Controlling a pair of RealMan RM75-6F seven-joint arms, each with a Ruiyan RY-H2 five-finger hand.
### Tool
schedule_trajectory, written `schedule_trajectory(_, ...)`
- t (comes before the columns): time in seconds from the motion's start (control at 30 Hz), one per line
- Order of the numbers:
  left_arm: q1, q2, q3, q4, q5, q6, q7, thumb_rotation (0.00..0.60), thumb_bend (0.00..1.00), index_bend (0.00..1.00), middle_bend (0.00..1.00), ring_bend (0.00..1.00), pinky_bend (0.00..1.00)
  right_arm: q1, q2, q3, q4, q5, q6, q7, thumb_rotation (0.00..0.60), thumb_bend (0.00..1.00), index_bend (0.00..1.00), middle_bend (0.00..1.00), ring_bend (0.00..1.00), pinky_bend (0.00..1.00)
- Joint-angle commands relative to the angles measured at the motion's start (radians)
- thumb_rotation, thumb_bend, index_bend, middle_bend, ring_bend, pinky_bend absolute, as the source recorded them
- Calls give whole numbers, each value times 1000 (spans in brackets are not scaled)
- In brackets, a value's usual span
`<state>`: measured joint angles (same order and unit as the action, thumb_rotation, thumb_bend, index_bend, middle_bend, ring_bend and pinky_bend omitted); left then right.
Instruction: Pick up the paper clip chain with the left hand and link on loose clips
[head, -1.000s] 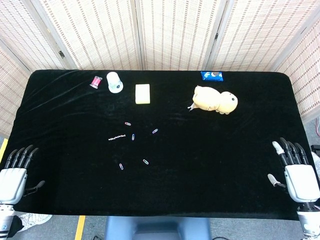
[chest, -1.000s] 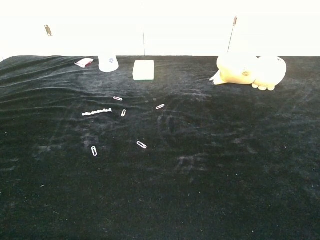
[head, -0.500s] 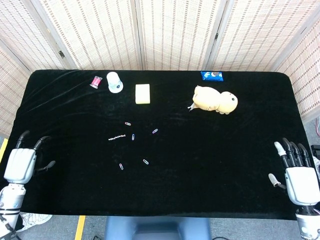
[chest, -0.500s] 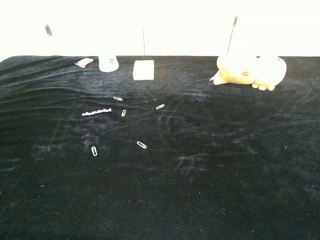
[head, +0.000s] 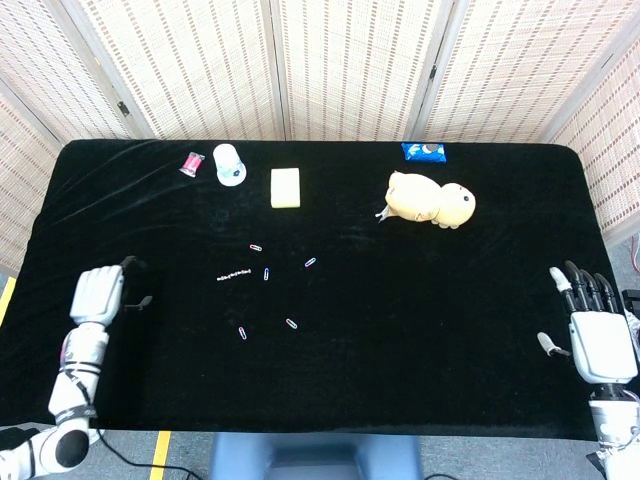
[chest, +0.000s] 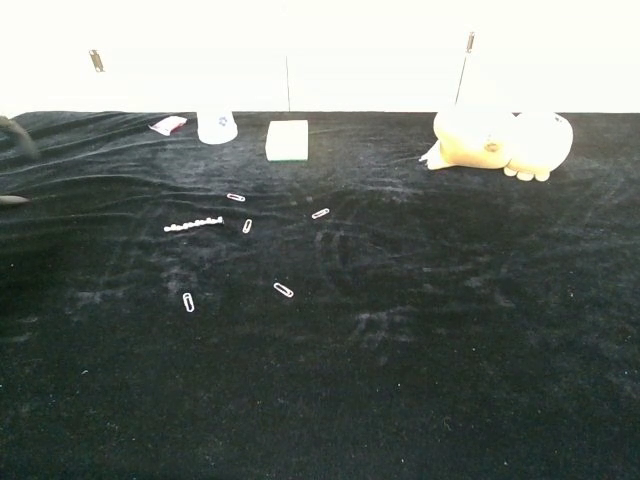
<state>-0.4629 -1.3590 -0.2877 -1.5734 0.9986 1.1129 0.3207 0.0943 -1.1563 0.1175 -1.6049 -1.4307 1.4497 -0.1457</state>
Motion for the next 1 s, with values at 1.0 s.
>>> schedule_trajectory(1.0,-274,-307,-31,275,-237,-150,90,600,401,444,1000,1000,1000,-36,25,-29,12,-68,82,82,600,232,0,0,0,0)
